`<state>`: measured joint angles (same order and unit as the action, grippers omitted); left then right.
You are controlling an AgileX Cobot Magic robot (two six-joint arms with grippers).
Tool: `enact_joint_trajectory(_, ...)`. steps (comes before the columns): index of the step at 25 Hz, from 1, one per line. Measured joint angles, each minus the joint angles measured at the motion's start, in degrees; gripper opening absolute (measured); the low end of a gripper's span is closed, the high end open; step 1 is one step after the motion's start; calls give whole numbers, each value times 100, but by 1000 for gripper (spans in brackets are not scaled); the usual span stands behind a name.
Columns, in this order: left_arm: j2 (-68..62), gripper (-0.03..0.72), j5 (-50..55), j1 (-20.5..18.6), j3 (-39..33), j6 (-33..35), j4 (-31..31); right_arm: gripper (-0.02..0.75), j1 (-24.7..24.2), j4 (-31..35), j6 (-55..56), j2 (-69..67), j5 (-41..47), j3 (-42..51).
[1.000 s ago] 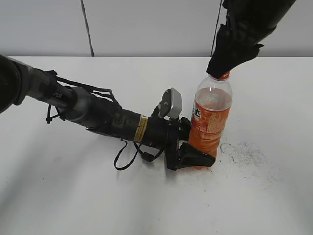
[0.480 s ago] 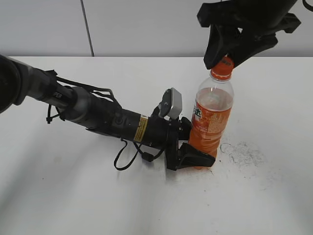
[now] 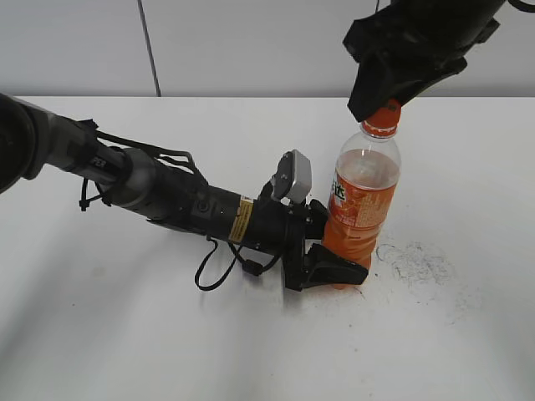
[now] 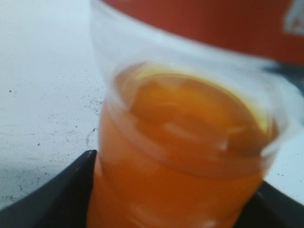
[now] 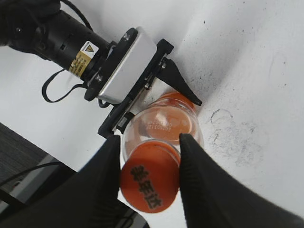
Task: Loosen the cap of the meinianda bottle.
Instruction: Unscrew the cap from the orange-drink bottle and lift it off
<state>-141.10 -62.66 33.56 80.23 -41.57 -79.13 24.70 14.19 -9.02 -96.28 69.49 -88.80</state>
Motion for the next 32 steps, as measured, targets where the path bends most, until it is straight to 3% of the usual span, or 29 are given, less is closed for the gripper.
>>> enact_joint_trajectory(25, 0, 565, 0, 0, 0, -28, 11, 276, 0, 81, -2974, 0, 0, 0)
enact_joint_trajectory(32, 0, 565, 0, 0, 0, -28, 11, 275, 0, 116, -3233, 7, 0, 0)
